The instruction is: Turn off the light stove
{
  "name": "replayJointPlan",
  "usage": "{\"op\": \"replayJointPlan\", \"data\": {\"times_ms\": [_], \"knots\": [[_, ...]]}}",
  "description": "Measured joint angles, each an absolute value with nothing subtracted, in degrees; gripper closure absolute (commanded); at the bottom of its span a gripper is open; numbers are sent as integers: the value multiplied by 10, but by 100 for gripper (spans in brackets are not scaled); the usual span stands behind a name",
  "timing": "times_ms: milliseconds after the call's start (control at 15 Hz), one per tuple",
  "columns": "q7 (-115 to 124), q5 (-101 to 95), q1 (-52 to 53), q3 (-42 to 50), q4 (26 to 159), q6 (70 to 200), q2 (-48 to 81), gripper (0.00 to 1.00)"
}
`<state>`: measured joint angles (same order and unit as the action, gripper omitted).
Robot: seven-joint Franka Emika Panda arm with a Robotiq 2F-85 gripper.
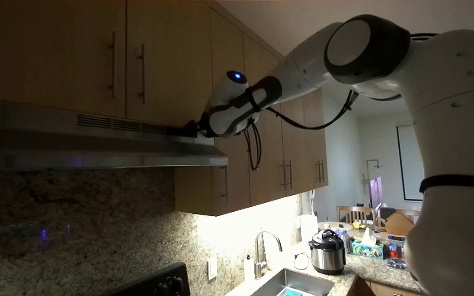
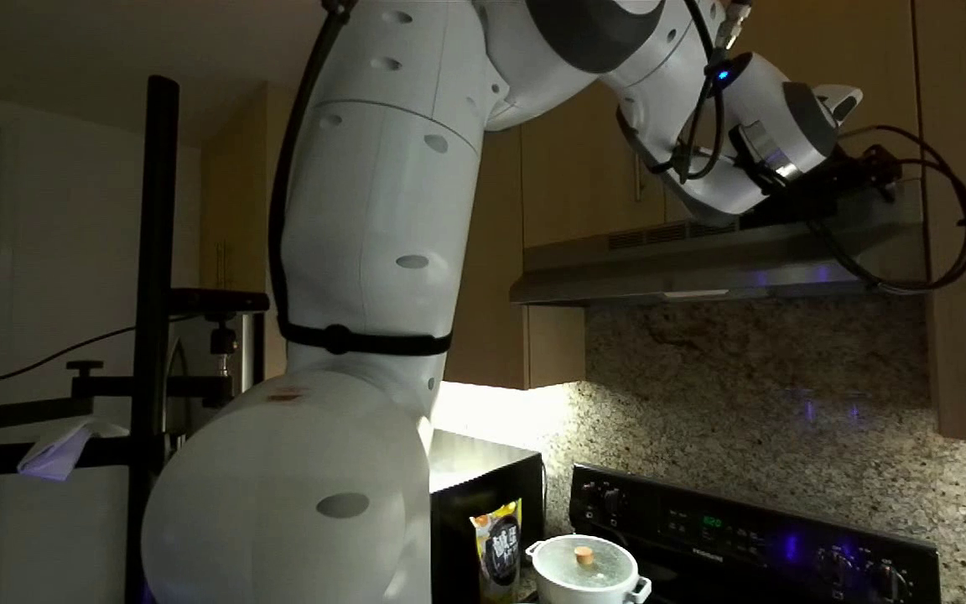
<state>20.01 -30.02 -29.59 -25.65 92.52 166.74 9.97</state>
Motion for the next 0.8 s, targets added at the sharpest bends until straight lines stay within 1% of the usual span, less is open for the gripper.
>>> {"op": "replayJointPlan", "data": {"times_ms": [467, 800], "knots": [[201, -300, -290, -251, 918, 1665, 105, 0], [211, -295, -290, -252, 946, 1667, 65, 0]]}}
